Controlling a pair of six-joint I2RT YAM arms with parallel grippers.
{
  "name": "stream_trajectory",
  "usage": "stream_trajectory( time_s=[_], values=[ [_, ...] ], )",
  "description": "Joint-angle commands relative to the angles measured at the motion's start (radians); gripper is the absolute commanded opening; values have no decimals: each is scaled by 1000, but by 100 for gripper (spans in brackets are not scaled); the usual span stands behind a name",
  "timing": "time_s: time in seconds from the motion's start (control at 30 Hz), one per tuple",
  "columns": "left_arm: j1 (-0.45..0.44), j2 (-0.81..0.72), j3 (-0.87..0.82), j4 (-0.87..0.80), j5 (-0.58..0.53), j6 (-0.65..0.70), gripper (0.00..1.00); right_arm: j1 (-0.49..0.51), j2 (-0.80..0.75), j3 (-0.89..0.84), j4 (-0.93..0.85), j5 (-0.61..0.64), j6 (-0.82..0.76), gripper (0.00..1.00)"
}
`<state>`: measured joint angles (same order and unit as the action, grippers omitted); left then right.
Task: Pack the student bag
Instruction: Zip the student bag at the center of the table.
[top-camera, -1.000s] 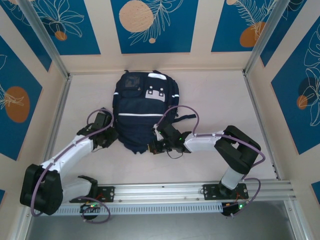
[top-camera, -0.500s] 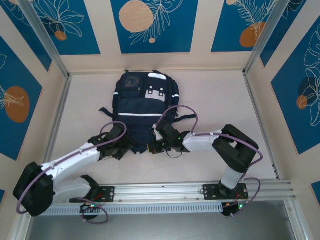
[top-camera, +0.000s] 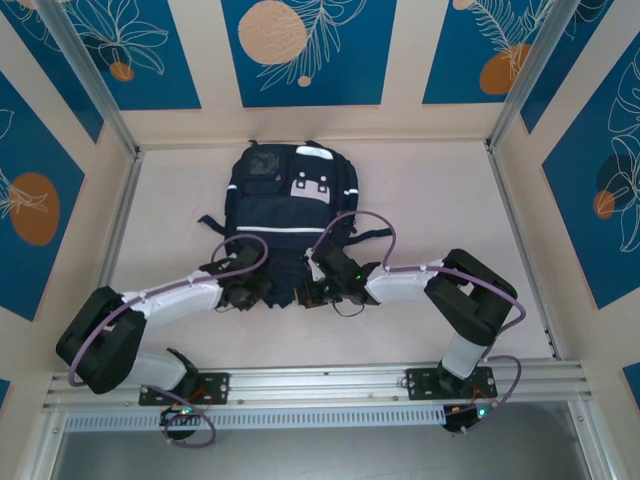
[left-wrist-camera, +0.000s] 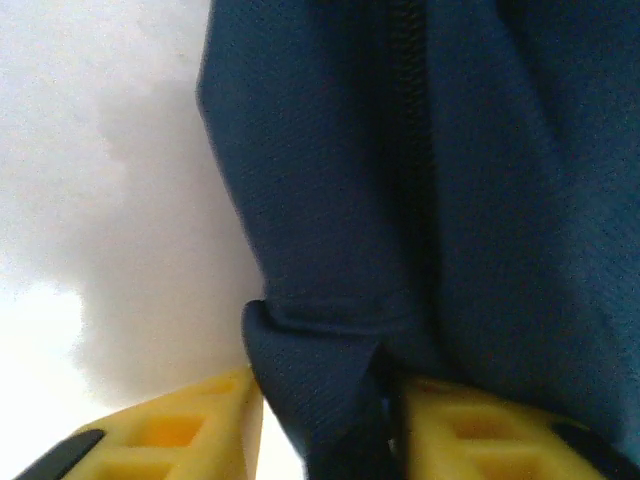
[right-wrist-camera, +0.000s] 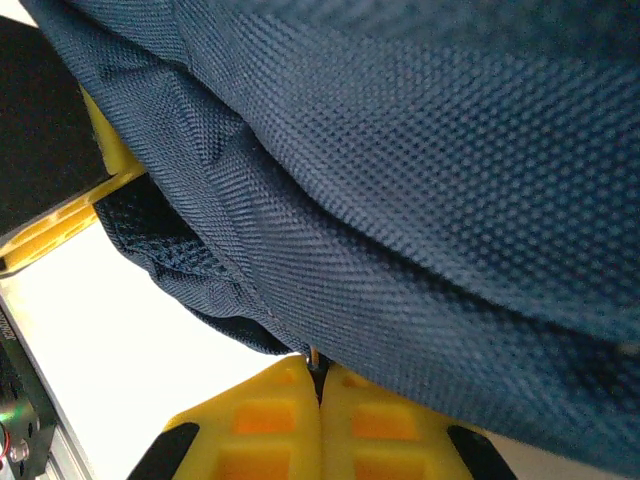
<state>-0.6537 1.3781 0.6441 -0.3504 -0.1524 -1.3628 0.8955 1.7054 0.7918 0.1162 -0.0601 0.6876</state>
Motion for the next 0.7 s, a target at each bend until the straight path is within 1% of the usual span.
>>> stream_trajectory(
  time_s=[0.0,0.17,0.37,0.5,0.67],
  values=[
    [45,16,-15,27,-36,40,0,3,13,-37,-116,-10,2,0],
    [72,-74,18,-40,-51,121,0,-5,-9,-36,-138,-4,-12,0],
    [76,-190,84,-154,-82,229,0,-7,-49,-34,-166,1,-30,0],
    [109,-238,65,-209,-78,237,0,-10,-46,-28,-183,1,-56,0],
    [169,-288,-1,-217,-43,237,0,-9,-47,-10,-219,-16,-79,0]
  ],
)
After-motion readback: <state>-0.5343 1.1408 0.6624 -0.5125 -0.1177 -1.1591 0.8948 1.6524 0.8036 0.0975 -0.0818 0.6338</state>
